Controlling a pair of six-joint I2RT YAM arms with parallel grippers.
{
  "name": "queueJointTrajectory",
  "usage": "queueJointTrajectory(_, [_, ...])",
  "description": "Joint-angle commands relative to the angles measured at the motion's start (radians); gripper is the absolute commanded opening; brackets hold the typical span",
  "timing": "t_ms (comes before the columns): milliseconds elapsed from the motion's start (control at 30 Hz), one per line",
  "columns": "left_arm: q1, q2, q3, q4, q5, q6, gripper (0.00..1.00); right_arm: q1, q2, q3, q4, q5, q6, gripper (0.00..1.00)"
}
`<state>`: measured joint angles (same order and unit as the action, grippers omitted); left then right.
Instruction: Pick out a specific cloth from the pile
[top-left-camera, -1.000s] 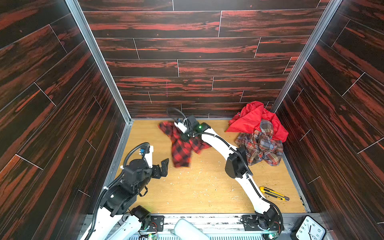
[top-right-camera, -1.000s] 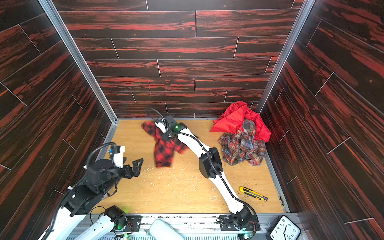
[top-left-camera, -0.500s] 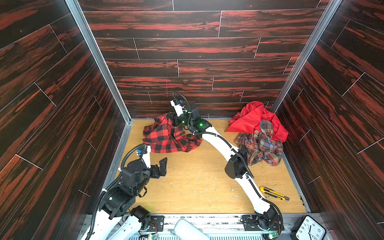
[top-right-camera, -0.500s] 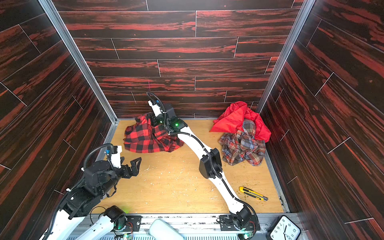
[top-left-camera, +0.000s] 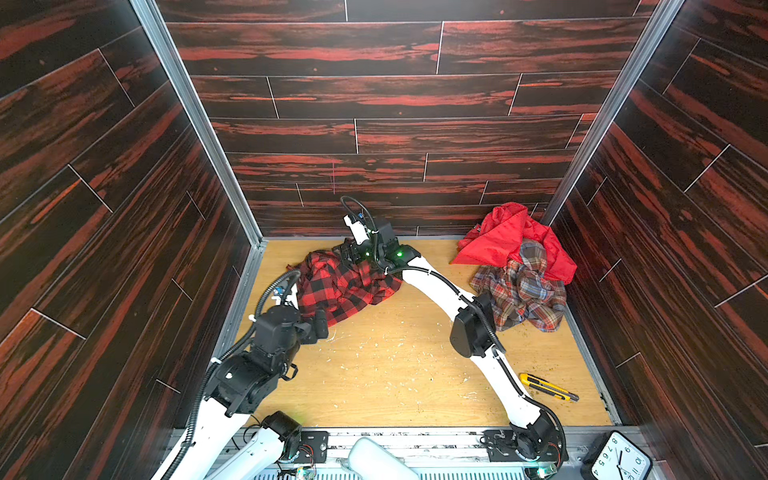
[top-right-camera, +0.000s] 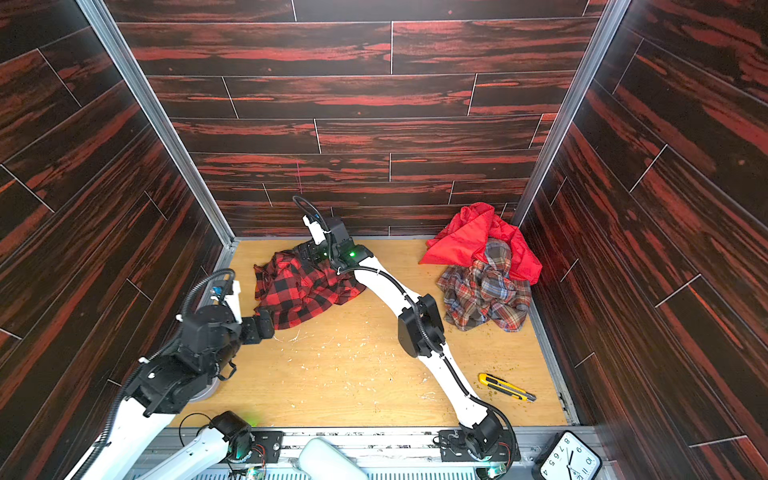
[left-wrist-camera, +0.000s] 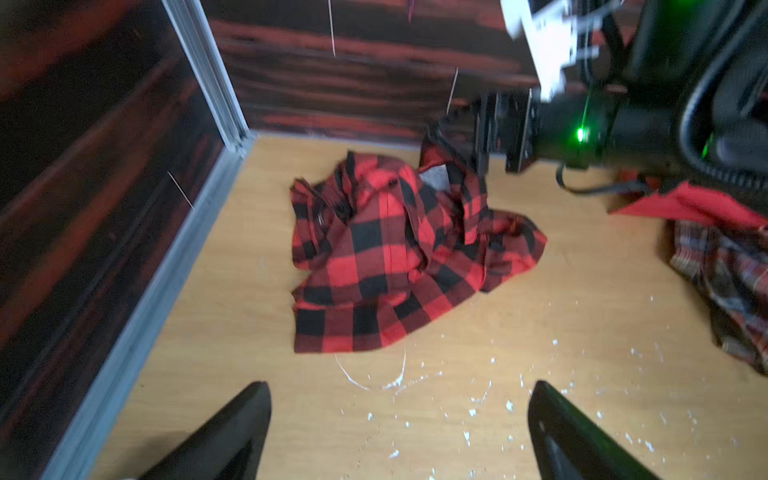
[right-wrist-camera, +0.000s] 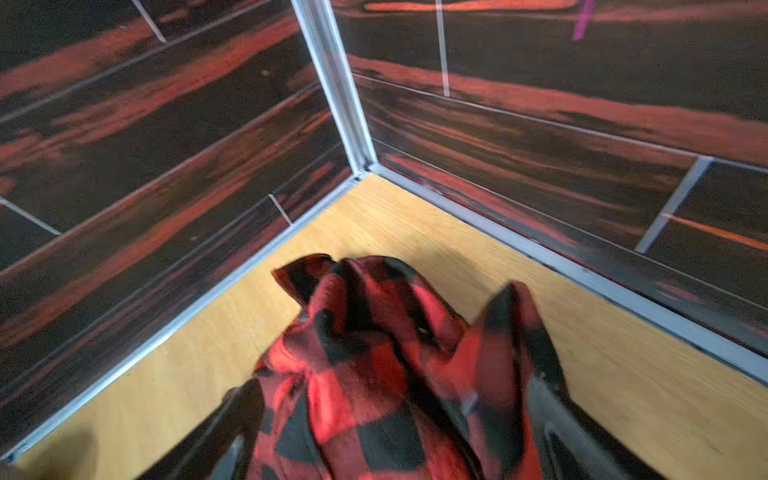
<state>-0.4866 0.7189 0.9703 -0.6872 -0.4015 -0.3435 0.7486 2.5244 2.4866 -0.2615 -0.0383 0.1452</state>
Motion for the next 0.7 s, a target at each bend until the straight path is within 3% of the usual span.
queueJointTrajectory(0, [0.017, 0.076, 0.082, -0.014, -0.011, 0.03, 0.99, -0.001, -0.251, -0.106, 0.019, 0.101, -0.01, 0.99])
queueJointTrajectory(100, [0.027, 0.126, 0.123, 0.057, 0.051, 0.045, 0.99, -0.026, -0.458, -0.424, 0.188, 0.143, 0.038, 0.99])
queueJointTrajectory(200, [0.043, 0.172, 0.163, 0.159, 0.047, 0.053, 0.99, -0.081, -0.656, -0.748, 0.346, 0.107, 0.143, 0.99])
queueJointTrajectory(300, [0.091, 0.289, 0.251, 0.134, 0.088, 0.054, 0.99, -0.118, -0.814, -0.971, 0.355, 0.057, 0.138, 0.99])
queueJointTrajectory(433, [0.236, 0.518, 0.341, 0.069, 0.304, -0.019, 0.99, -0.125, -1.015, -1.209, 0.337, -0.012, 0.127, 0.99])
queueJointTrajectory(533, [0.302, 0.668, 0.393, 0.037, 0.333, -0.062, 0.99, -0.112, -1.157, -1.377, 0.325, -0.077, 0.17, 0.99])
queueJointTrajectory(667, [0.396, 0.823, 0.407, 0.083, 0.461, -0.157, 0.99, -0.065, -1.303, -1.562, 0.324, -0.081, 0.237, 0.99])
